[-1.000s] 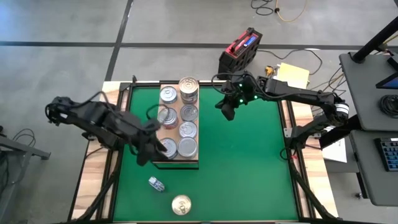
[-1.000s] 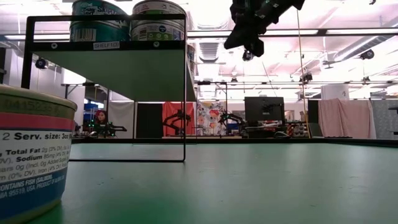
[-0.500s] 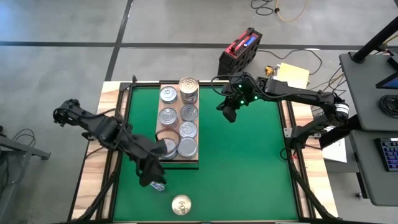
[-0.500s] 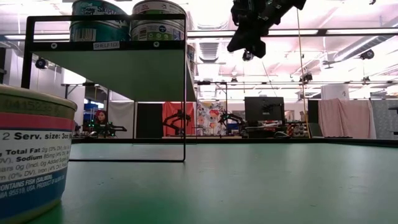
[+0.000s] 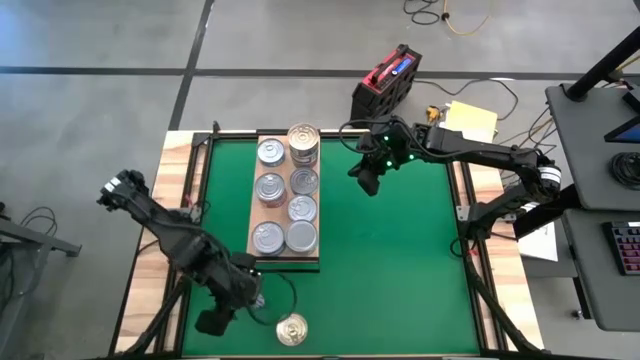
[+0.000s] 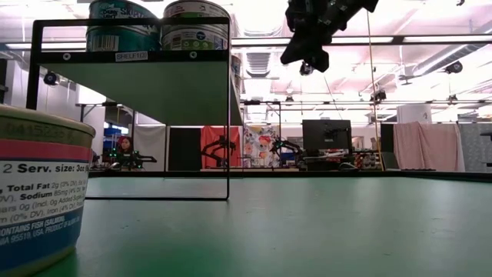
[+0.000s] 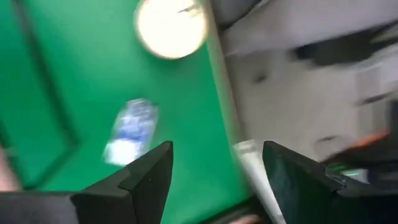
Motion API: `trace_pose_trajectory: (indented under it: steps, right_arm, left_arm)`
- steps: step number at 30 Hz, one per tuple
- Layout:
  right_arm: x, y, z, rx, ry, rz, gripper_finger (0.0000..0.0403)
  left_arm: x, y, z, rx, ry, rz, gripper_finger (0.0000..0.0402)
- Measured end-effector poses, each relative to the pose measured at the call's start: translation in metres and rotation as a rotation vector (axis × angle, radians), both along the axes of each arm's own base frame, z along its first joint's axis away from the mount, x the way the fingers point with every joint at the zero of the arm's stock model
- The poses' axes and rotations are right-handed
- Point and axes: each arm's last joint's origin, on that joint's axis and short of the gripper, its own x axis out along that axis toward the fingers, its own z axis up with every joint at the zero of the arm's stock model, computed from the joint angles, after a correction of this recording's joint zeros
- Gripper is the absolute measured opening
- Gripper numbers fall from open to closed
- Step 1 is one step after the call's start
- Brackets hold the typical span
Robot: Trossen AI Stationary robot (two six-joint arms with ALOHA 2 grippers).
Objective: Stack canned seafood by type on shelf
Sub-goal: Stack the blue tuna can on the blue tuna cans on the shelf
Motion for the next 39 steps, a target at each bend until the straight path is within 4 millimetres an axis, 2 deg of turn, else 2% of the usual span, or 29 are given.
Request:
trace_pose_trajectory:
  steps: [5, 11, 19, 23, 32, 39]
  right_arm:
    - [0.0, -0.001, 0.0, 0.02, -0.002, -0.04, 0.0009]
    - [0.0, -0.002, 0.0, 0.056, 0.005, -0.125, 0.0009]
    - [0.0, -0.003, 0.0, 0.052, 0.011, -0.171, 0.0009]
    - [0.0, -0.003, 0.0, 0.045, 0.012, -0.181, 0.0009]
    - [0.0, -0.003, 0.0, 0.056, 0.012, -0.189, 0.0009]
    - [0.0, -0.003, 0.0, 0.065, 0.012, -0.197, 0.0009]
  left_arm:
    - [0.001, -0.007, -0.018, 0.266, -0.083, -0.116, 0.0232]
    - [-0.003, -0.026, -0.034, 0.419, -0.151, -0.247, 0.0232]
    - [-0.005, -0.045, -0.062, 0.44, -0.168, -0.273, 0.0232]
    - [-0.006, -0.041, -0.077, 0.472, -0.168, -0.228, 0.0232]
    - [-0.012, -0.034, -0.117, 0.512, -0.13, -0.257, 0.0232]
    - [-0.015, -0.031, -0.126, 0.541, -0.129, -0.256, 0.0232]
